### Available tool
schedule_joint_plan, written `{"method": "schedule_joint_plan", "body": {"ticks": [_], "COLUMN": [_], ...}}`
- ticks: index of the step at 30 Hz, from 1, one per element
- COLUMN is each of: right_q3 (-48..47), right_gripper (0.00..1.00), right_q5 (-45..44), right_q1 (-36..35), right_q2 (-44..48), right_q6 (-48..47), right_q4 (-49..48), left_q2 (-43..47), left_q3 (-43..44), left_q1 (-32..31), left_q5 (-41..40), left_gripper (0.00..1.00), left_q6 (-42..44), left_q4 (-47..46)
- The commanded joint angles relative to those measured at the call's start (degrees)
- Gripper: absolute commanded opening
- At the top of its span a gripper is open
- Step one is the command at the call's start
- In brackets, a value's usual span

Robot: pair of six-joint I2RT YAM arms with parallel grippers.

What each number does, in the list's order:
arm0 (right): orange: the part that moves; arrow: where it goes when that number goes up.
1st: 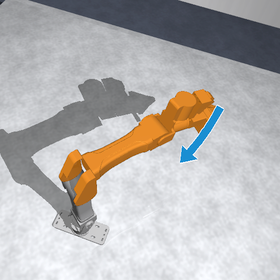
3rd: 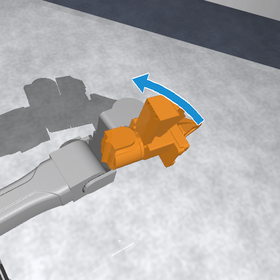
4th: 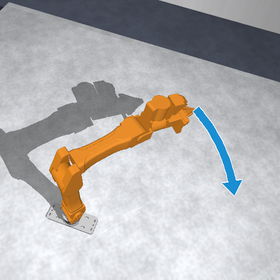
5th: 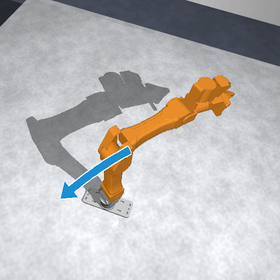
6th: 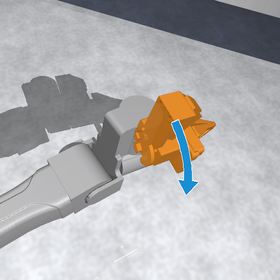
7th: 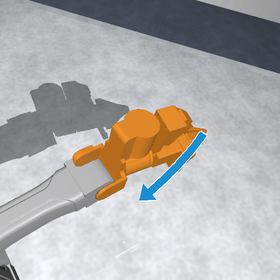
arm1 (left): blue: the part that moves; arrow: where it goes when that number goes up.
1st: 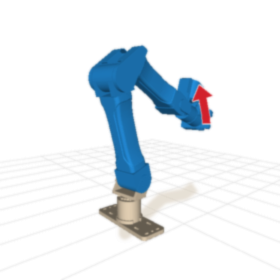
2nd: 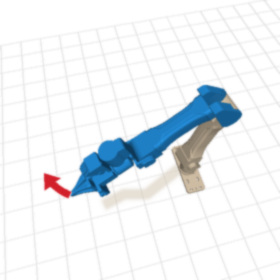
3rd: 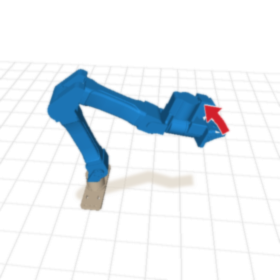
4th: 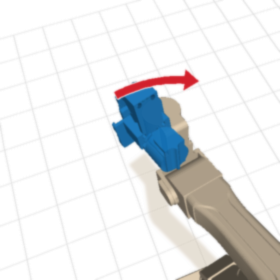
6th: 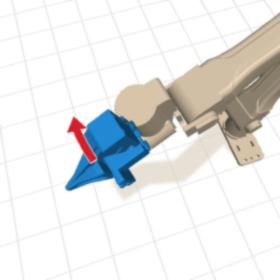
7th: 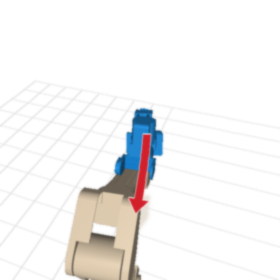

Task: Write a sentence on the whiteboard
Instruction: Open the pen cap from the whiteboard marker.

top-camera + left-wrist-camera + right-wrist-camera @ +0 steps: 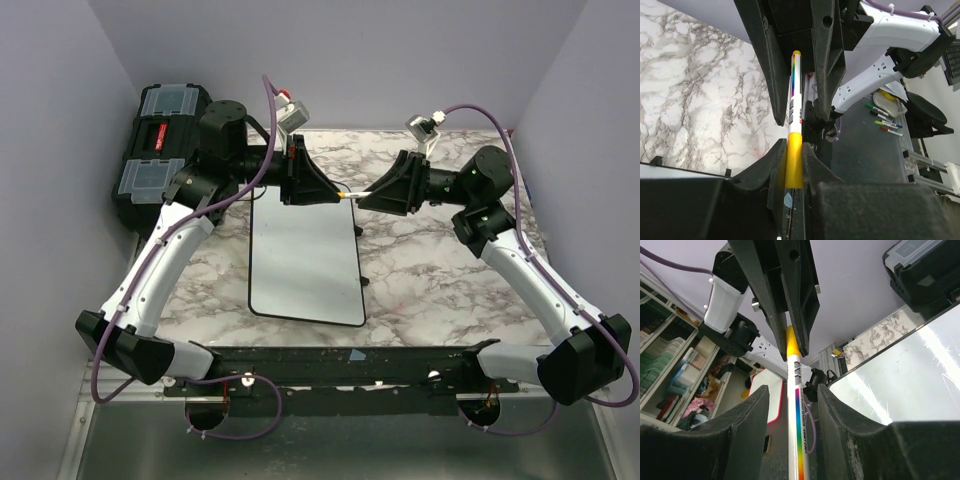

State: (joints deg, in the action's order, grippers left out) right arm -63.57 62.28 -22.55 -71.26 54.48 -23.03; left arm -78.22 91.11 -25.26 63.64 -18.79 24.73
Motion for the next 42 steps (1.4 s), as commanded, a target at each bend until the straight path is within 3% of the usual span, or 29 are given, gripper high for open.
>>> {"method": "schedule_joint_plan", "body": {"ticks": [1, 13, 42], "right_q3": [-1.2, -1.0, -1.4], "right_gripper": [0.46, 0.46, 0.42], "right_q5": [2.2, 3.1, 1.9], "right_q1": [-0.2, -0.3, -1.6], "right_q2": [-0.1, 0.0, 0.0], "right_q6": [0.9, 1.5, 0.5], "right_q4": [-2.3, -3.3, -2.5], "left_q2": [-1.1, -3.3, -4.5], "left_q3": [2.2, 5.4, 4.1], "left_q1": [-0.2, -0.3, -1.9], "left_q5": [3.8, 3.4, 2.4], "left_gripper": [0.00, 0.00, 0.00], "left_q6": [2.9, 6.1, 2.3], "left_q4": [3.5, 9.5, 3.9]}}
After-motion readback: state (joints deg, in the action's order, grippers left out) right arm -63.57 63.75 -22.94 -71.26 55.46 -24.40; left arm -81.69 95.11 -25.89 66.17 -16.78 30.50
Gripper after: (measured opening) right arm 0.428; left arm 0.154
